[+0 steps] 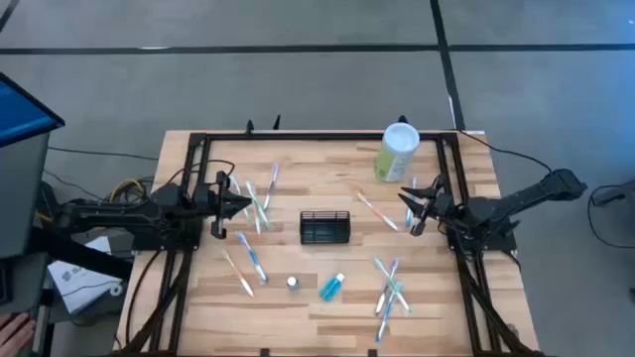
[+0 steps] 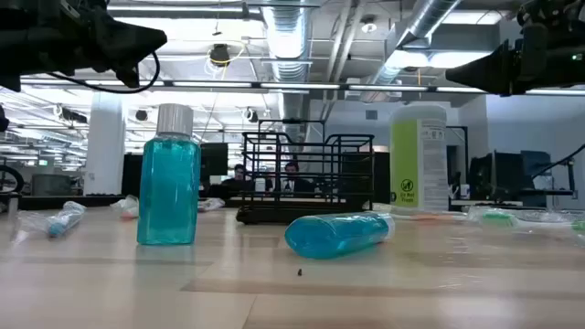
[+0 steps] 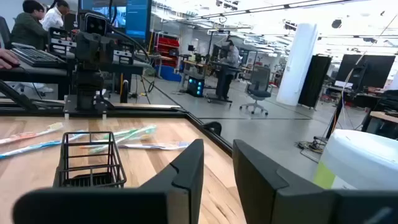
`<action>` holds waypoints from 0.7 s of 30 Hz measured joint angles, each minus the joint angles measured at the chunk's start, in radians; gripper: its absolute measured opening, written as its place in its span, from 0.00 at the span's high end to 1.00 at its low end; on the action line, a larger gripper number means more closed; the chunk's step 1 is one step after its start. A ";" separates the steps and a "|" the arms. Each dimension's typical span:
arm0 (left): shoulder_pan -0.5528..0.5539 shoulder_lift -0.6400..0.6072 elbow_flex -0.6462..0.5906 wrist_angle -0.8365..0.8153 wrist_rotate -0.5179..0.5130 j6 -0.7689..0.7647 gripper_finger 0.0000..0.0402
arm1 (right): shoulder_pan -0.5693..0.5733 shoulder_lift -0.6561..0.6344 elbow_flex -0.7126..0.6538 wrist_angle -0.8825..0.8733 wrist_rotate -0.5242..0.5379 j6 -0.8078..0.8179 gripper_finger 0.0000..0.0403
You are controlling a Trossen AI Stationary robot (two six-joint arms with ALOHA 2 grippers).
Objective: Pick & Place toothbrushing station
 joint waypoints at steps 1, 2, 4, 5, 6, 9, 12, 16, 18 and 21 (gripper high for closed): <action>0.000 0.000 0.000 0.000 0.000 0.000 0.95 | 0.000 0.000 0.000 0.000 0.000 0.000 0.81; 0.000 0.000 0.000 0.001 0.000 0.000 0.95 | 0.000 0.000 0.000 0.000 0.000 0.000 0.81; 0.000 0.000 0.000 0.003 -0.001 0.000 0.95 | 0.000 0.000 0.000 0.000 0.000 0.000 0.81; 0.000 0.000 0.000 0.006 -0.001 -0.001 0.95 | 0.000 0.000 0.000 0.001 0.000 0.000 0.81; 0.000 0.000 0.000 0.007 -0.001 -0.001 0.95 | 0.000 0.000 0.000 0.001 0.000 0.000 0.81; 0.000 0.000 0.000 0.008 -0.001 -0.003 0.95 | 0.000 0.000 0.000 0.010 0.000 0.000 0.81; 0.000 0.000 0.000 0.009 -0.005 -0.003 0.95 | 0.000 0.000 0.000 0.023 0.000 0.000 0.81; 0.000 0.000 0.000 0.011 -0.005 -0.003 0.95 | 0.000 0.000 0.000 0.036 -0.001 0.000 0.81; 0.000 0.000 0.000 0.013 -0.005 -0.003 0.95 | 0.000 0.000 0.000 0.035 -0.002 0.000 0.81; 0.000 0.000 0.000 0.013 -0.005 -0.003 0.95 | 0.000 0.000 0.000 0.035 -0.003 0.000 0.81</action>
